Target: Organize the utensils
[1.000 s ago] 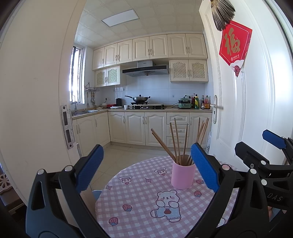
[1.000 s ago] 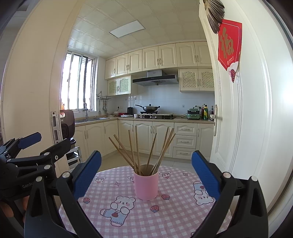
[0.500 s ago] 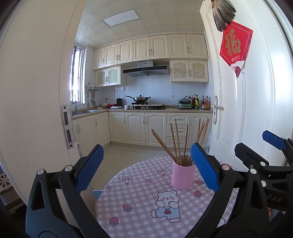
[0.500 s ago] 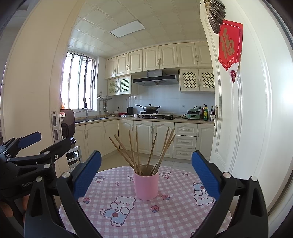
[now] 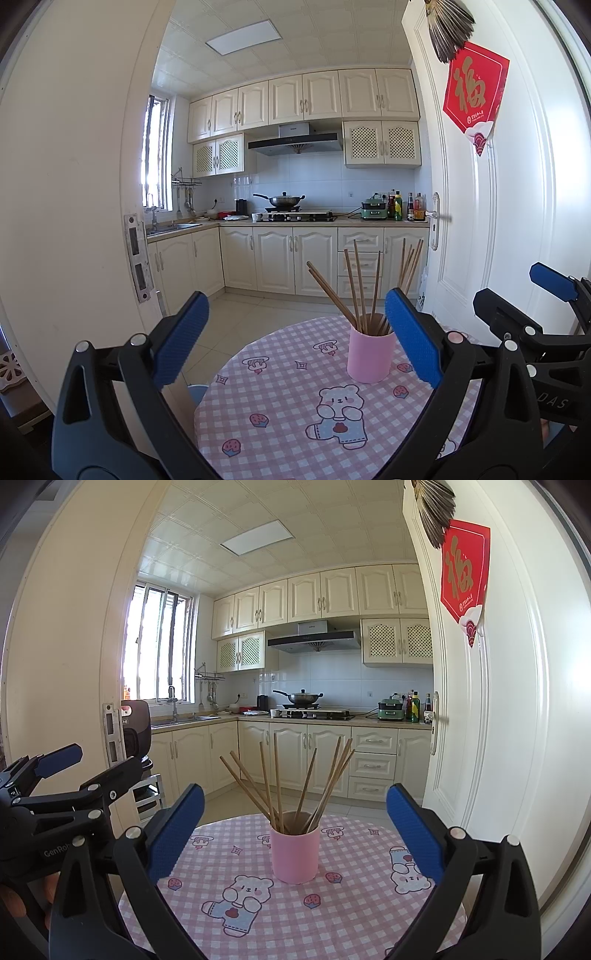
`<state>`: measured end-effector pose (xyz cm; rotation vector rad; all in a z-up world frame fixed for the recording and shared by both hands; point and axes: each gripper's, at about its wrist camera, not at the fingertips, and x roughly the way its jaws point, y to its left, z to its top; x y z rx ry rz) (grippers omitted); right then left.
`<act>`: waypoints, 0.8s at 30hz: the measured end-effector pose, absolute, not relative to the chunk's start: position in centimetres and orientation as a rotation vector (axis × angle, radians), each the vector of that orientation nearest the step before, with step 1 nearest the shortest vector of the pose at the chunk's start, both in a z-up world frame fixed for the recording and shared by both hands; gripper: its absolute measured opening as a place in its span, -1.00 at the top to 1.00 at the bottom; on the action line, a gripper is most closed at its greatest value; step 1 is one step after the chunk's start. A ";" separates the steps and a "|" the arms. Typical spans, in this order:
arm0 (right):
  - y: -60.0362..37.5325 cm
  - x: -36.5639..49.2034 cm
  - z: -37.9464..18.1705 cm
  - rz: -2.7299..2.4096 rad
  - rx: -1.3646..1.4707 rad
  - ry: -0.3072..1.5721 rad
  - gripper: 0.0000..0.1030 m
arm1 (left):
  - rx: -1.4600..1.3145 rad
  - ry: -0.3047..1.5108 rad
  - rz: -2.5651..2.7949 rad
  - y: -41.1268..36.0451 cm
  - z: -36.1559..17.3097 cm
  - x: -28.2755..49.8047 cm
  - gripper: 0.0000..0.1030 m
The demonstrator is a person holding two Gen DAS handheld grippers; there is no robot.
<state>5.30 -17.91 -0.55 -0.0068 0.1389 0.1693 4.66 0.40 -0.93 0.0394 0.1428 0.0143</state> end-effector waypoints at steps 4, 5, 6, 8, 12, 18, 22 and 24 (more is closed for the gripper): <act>-17.9 5.3 -0.5 0.169 -0.006 0.138 -0.85 | 0.039 0.142 0.014 0.4 -0.9 4.6 -0.83; -17.9 5.3 -0.5 0.168 -0.007 0.137 -0.85 | 0.039 0.141 0.014 0.4 -0.9 4.6 -0.83; -17.9 5.3 -0.6 0.168 -0.008 0.136 -0.85 | 0.039 0.141 0.013 0.4 -0.9 4.6 -0.83; -17.8 5.2 -0.6 0.167 -0.007 0.137 -0.85 | 0.038 0.142 0.015 0.4 -0.9 4.6 -0.83; -17.8 5.2 -0.6 0.166 -0.009 0.138 -0.85 | 0.038 0.146 0.015 0.3 -0.9 4.7 -0.83; -17.7 5.2 -0.8 0.165 -0.008 0.141 -0.85 | 0.040 0.150 0.016 0.3 -0.9 4.8 -0.83; -17.5 5.4 -1.1 0.163 -0.010 0.150 -0.85 | 0.039 0.161 0.019 0.2 -1.2 5.1 -0.83; -17.4 5.5 -1.3 0.161 -0.010 0.154 -0.85 | 0.038 0.167 0.018 0.2 -1.3 5.3 -0.83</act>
